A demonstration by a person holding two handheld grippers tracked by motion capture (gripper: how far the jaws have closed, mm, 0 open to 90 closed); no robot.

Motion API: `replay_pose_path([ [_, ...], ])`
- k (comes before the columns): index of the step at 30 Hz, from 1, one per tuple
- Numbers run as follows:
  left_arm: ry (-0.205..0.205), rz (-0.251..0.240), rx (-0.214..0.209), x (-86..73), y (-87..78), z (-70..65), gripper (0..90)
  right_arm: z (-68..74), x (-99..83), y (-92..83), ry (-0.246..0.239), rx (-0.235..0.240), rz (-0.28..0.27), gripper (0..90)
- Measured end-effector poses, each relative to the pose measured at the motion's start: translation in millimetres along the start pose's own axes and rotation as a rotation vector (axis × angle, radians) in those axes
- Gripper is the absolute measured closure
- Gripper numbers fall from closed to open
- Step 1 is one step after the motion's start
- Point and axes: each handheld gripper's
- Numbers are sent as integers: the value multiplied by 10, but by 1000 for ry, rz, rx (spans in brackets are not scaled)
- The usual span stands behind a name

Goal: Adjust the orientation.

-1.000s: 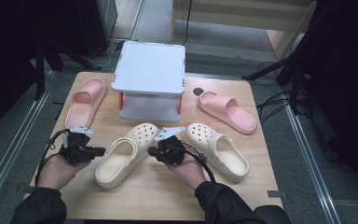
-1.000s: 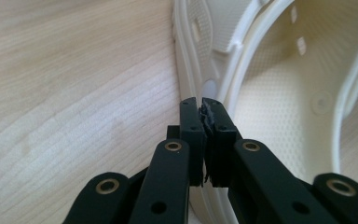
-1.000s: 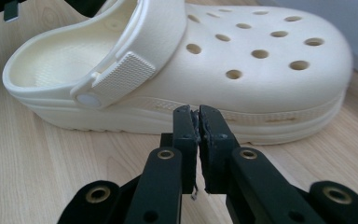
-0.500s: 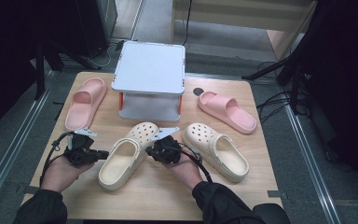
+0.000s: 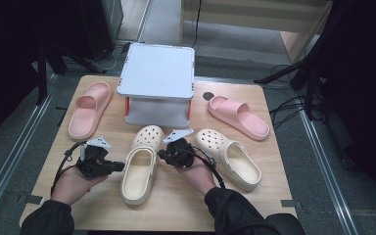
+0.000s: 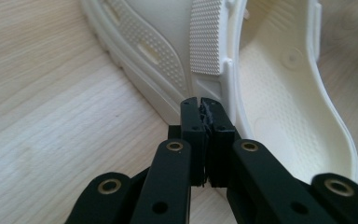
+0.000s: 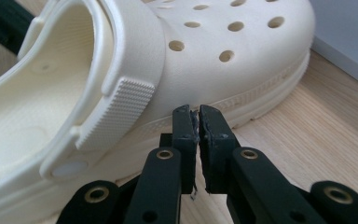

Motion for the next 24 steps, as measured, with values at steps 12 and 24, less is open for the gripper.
replay_pose_path([
  [12,-32,-82,12,16,-184,57,618,-83,-20,-171,-23,46,-19,667],
  [24,-18,-88,34,100,-217,137,410,-78,-163,-672,-27,102,-28,595],
])
Point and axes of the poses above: each handheld gripper's, and its own axes: y roughly forward along the jaws, x roughly out of its top, z roughly to its left, and after that the axes turned 4 degrees about z, right-handed
